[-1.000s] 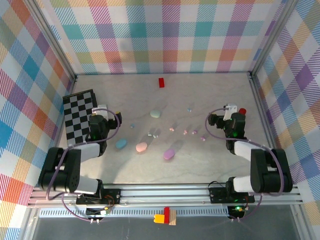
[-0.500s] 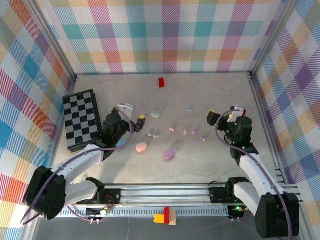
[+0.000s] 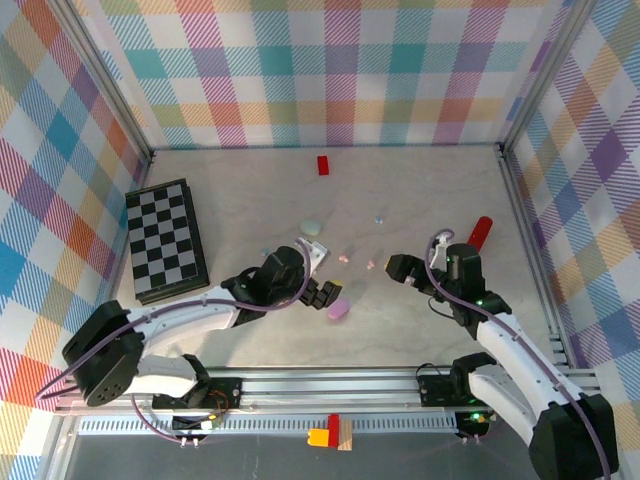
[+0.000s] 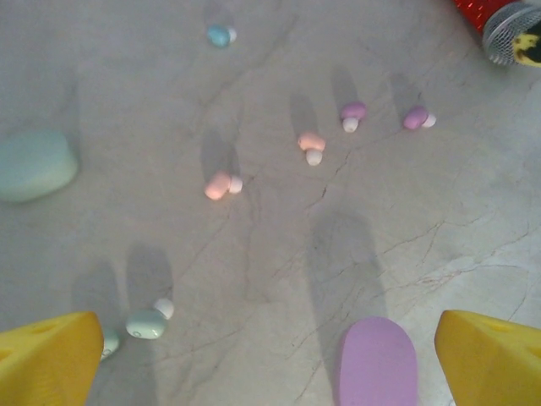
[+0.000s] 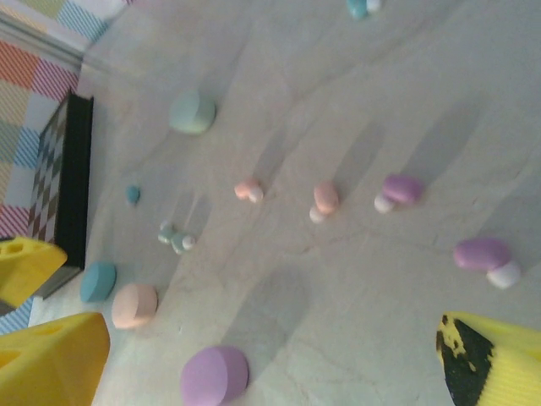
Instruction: Insert wireless bluetooth earbuds into charging case
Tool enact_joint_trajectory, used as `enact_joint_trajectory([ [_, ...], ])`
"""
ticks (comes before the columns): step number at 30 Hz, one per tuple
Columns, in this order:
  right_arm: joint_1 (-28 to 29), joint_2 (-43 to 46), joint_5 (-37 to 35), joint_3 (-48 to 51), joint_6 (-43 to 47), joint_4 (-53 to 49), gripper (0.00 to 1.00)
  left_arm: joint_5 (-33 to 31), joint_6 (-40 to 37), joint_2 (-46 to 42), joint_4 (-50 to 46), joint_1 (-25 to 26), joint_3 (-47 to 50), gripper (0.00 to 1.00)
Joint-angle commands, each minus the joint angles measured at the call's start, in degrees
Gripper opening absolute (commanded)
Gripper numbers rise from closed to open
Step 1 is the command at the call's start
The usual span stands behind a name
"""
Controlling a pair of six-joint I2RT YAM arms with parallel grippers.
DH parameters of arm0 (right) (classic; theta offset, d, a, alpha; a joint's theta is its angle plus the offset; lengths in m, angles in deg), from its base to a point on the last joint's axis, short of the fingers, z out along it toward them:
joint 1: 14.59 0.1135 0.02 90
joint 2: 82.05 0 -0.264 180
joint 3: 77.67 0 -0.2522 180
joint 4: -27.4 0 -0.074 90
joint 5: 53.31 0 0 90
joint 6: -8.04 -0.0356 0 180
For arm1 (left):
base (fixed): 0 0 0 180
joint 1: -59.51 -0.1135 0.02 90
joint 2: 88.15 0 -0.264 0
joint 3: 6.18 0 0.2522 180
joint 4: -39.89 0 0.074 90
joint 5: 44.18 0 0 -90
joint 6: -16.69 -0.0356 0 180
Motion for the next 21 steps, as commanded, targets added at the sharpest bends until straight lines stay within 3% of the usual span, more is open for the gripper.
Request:
enact_joint_trajectory([
  [1,1.1,-1.4,1.7,-2.0,-1.1,-3.2,0.99,1.2,5.3,3.4,-6.4,0.7,-4.2,1.00],
  [6,1.7,-2.9,1.3,-2.3,-0.9,-4.0,0.99,2.8,5.8,9.0,-14.4,2.9,-9.2,1.00],
  [11,1.7,-3.7,0.1,-1.9,-1.0,-4.3,0.99,5.0,2.9,11.3,-10.8,5.8,-7.0,0.94],
  [21,1.7,-4.5,0.1,-1.4,-1.5,-3.9,0.99,6.4,-2.2,16.3,-8.0,6.8,-6.0,0.88],
])
